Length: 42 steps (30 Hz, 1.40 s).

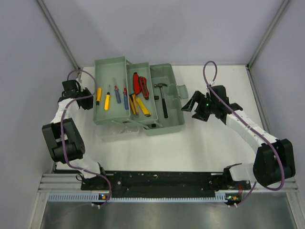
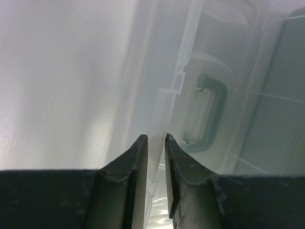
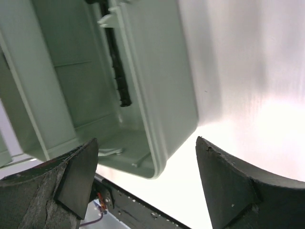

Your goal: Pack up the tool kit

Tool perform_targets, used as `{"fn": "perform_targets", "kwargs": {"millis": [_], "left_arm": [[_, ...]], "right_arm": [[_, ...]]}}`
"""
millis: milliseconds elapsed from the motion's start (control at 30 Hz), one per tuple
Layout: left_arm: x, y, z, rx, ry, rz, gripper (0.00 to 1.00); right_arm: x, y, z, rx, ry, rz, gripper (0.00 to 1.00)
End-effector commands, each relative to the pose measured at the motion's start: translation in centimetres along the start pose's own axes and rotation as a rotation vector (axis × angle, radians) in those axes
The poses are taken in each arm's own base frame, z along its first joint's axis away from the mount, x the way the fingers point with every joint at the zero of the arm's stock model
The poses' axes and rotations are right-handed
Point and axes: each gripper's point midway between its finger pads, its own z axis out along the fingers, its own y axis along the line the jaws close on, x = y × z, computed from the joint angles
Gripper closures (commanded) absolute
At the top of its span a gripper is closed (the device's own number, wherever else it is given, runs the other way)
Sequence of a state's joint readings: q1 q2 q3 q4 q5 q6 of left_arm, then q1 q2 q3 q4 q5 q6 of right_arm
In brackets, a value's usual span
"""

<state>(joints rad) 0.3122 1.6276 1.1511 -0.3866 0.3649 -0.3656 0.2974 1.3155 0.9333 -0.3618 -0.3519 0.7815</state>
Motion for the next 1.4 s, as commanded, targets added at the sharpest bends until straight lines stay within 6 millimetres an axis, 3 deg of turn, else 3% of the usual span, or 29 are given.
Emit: {"fn": "perform_targets", "kwargs": {"millis": [0, 200, 333, 667, 933, 1167, 1367], "left_arm": [[-1.1, -1.3, 0.7, -0.006, -0.016, 0.091, 0.76], [-0.8, -0.8, 1.0, -0.049, 0.002, 0.09, 0.85], [-1.7, -1.2, 0.3, -0.054, -0.021, 0.081, 1.0], [-5.8, -5.2, -4.2, -0.048, -0.15, 0.16, 1.0], [-8.5, -9.0, -8.7, -0.014, -0.245, 0.24, 1.0], [-11.3, -12.2, -12.2, -0.049, -0.364, 0.309, 1.0], [-12.6, -14.5, -14.2, -0.11, -0.457, 0.359, 1.0]], "right_arm": [[-0.7, -2.4, 1.1, 0.083, -0.049, 0.024, 0.2], [-1.0, -5.4, 1.9, 0.177, -0.081, 0.078, 0.24], [-0.3, -6.7, 2.8, 0.207, -0.051, 0.091, 0.3], [1.3, -8.6, 5.2, 0.22, 0.019, 0.107, 0.35], [1.1, -7.6, 6.8, 0.149, 0.04, 0.086, 0.36], [2.2, -4.0, 7.9, 0.081, 0.069, -0.077, 0.36], [3.9, -2.4, 8.6, 0.065, 0.107, -0.072, 0.37]]}}
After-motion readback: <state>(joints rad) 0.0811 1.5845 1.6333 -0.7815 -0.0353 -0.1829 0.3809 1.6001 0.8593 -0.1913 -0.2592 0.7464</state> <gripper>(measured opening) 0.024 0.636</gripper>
